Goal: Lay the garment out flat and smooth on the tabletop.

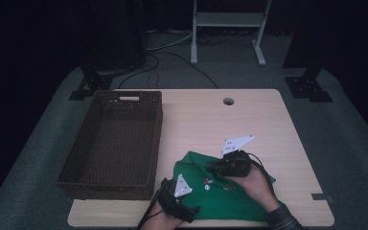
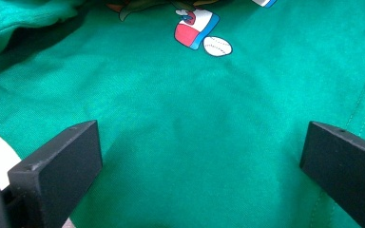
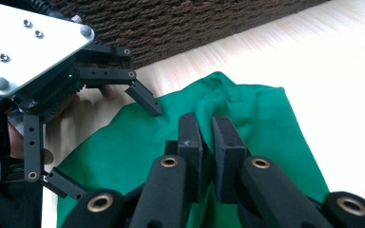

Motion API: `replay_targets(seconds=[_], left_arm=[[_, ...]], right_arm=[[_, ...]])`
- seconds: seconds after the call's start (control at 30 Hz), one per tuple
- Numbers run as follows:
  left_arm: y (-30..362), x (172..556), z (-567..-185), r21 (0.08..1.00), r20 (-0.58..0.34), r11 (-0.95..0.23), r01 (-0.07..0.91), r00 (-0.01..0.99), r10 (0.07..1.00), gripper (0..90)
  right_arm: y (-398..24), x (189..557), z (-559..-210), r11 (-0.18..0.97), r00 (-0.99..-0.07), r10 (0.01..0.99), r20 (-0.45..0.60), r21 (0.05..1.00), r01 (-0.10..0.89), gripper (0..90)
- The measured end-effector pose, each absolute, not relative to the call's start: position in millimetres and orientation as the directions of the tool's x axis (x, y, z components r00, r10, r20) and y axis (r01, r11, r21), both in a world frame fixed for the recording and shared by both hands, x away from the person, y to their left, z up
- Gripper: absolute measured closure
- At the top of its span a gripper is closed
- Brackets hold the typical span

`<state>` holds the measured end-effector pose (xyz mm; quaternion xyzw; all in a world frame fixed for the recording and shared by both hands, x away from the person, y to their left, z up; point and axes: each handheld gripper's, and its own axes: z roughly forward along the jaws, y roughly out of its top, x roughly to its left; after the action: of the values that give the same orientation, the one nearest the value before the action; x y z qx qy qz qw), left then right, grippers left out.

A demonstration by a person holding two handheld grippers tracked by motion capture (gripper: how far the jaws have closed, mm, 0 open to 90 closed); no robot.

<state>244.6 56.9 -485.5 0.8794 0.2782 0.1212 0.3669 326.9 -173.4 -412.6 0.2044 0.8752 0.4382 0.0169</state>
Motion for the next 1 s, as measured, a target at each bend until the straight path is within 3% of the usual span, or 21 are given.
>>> replay_targets(seconds=[1.0], left_arm=[[57,245,-485,0.712,0.012,-0.578,0.399,0.817,0.577,0.0]], right_arm=[[-189,352,-397,0.471,-0.887,0.413,0.206,0.785,0.402,84.1]])
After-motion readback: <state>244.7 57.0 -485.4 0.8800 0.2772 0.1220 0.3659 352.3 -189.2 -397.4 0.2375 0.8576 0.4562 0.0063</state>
